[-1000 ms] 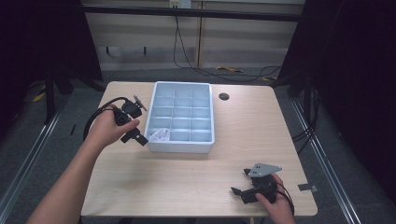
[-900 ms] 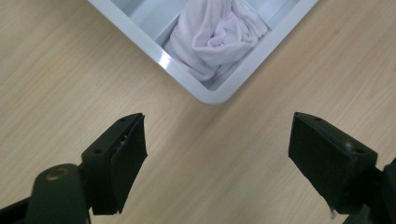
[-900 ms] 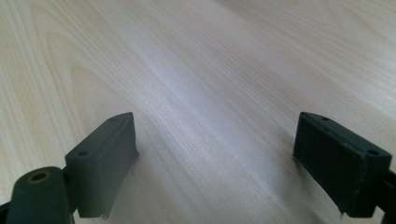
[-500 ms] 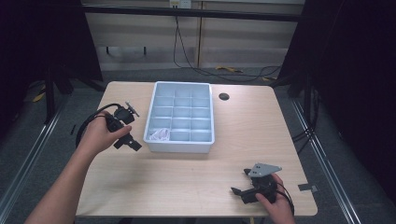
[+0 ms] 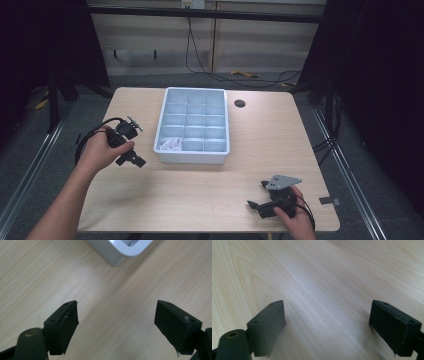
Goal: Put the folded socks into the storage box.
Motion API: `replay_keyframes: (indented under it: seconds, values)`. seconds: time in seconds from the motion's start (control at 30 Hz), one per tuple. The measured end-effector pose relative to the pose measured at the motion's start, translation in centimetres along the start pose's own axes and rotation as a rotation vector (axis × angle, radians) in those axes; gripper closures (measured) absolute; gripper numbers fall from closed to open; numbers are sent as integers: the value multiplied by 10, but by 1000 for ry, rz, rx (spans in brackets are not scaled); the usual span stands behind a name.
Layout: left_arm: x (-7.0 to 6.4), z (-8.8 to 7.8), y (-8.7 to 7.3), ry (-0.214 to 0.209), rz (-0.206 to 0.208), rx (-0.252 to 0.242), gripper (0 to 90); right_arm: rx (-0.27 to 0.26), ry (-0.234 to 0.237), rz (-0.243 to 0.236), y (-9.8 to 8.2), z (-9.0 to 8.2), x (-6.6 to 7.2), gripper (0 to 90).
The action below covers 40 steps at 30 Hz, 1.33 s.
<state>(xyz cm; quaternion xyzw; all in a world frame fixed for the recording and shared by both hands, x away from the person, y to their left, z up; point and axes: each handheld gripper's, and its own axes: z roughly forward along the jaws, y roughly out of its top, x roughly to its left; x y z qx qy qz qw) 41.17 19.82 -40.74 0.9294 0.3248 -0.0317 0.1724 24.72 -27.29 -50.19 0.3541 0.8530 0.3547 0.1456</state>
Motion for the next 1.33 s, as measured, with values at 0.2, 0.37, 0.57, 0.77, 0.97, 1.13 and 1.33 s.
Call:
replay_keyframes:
  seconds: [0.2, 0.37, 0.57, 0.77, 0.97, 1.13, 1.33]
  values:
    - [2, 5, -8, -4, -7, 7, 192, 0, 0, 0, 0, 0, 0, 128]
    - [2, 8, -14, -9, -15, 5, 192, 1, 0, 1, 0, 0, 0, 127]
    - [3, 11, -20, -4, -16, 5, 192, 0, 0, 0, 0, 0, 0, 127]
    - [6, 17, -28, -11, -27, 6, 192, 0, 0, 0, 0, 0, 0, 128]
    - [7, 22, -37, -17, -25, 7, 192, 0, 0, 0, 0, 0, 0, 128]
    - [6, 28, -44, -15, -33, 3, 191, 0, 0, 0, 0, 0, 0, 127]
    - [5, 36, -52, -22, -23, 4, 191, 1, 0, 1, 0, 0, 0, 128]
